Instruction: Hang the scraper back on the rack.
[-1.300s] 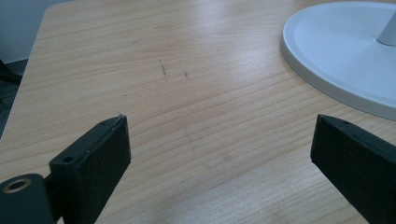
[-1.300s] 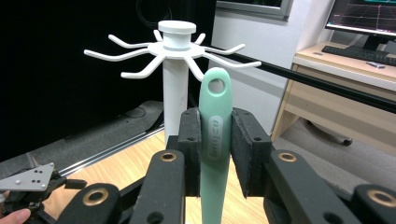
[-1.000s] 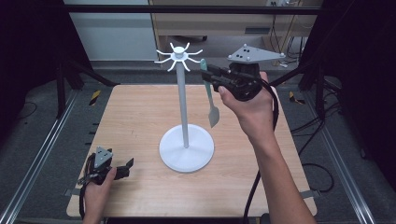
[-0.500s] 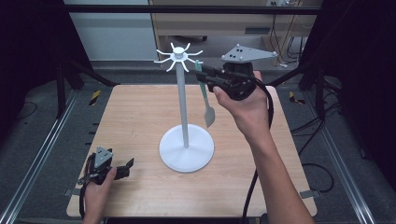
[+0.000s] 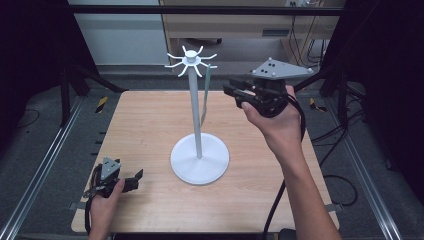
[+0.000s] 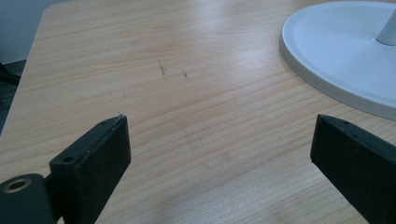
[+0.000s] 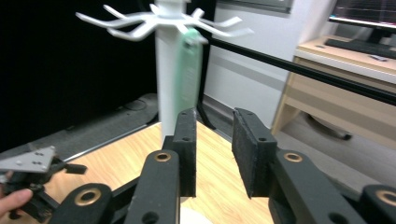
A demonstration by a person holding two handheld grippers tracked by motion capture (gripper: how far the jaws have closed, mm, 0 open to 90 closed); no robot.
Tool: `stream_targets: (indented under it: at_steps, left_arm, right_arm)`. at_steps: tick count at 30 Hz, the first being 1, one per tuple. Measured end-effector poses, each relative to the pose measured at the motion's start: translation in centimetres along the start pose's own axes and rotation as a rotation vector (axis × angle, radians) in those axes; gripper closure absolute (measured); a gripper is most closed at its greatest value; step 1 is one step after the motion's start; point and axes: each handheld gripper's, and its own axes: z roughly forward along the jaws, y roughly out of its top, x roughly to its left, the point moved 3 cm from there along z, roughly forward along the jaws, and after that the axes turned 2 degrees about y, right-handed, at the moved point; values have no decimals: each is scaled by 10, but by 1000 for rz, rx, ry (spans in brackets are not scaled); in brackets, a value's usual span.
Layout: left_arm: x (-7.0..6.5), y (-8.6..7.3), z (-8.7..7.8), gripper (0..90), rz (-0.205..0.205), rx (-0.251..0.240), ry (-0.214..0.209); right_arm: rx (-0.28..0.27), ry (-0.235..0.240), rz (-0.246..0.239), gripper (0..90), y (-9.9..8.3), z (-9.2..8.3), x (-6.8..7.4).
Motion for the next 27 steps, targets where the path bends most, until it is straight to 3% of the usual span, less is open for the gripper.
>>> stream_targets:
  at_steps: [7, 12, 27]
  left_arm:
    - [1, 0, -1, 45, -2, -1, 3]
    - [1, 0, -1, 45, -7, -1, 1]
    - [4, -1, 0, 36, -10, 3, -3]
  right_arm:
    - [43, -63, 9, 735, -28, -6, -7]
    - [66, -86, 34, 690, -49, -7, -12]
    - [114, -220, 107, 377, -122, -3, -28]
